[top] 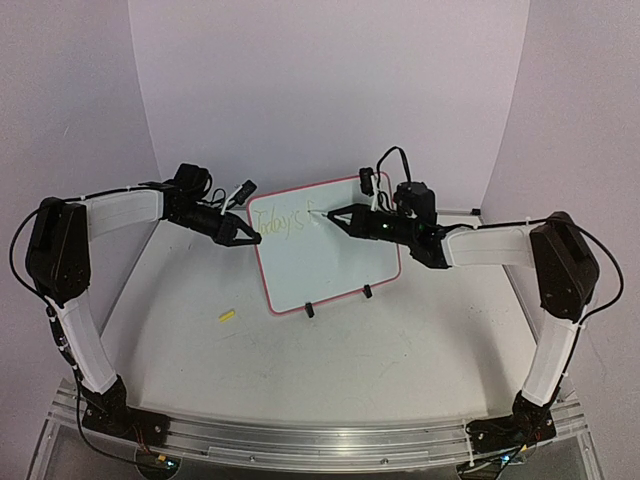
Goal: Write a sentence on the whiteboard
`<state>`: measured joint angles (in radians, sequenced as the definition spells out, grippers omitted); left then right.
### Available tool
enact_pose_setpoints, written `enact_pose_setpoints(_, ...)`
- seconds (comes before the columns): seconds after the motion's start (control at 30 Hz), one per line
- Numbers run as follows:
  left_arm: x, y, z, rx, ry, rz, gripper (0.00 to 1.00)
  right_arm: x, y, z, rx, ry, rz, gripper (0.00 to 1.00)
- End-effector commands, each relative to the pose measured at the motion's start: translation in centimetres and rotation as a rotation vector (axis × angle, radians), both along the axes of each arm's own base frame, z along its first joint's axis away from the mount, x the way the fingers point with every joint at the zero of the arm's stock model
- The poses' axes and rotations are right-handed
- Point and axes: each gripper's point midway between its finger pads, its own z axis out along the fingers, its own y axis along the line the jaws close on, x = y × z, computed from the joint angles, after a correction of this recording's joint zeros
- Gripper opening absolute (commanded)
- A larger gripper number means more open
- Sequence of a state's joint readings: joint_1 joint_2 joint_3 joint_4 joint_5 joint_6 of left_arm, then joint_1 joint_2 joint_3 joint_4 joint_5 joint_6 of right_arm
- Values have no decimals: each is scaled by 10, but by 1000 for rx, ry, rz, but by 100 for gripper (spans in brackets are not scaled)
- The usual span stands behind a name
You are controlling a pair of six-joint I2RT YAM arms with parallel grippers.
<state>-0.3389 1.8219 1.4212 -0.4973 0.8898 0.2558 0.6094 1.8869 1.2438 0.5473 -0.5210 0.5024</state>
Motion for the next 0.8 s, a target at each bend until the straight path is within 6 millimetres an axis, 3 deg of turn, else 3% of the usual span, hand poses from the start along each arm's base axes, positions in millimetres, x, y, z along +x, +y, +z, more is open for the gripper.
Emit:
enact_pose_setpoints(0.0, -6, -6, 1, 38, -21, -15, 0, 8, 6, 9, 10, -27, -15, 0)
enact_pose_setpoints(0.4, -5, -6, 0, 39, -18, -15, 0, 10, 8, 4, 3, -14, -17, 0)
enact_pose_setpoints(0.77, -5, -6, 0, 39, -19, -15, 0, 17, -12, 9, -8, -24, -137, 0)
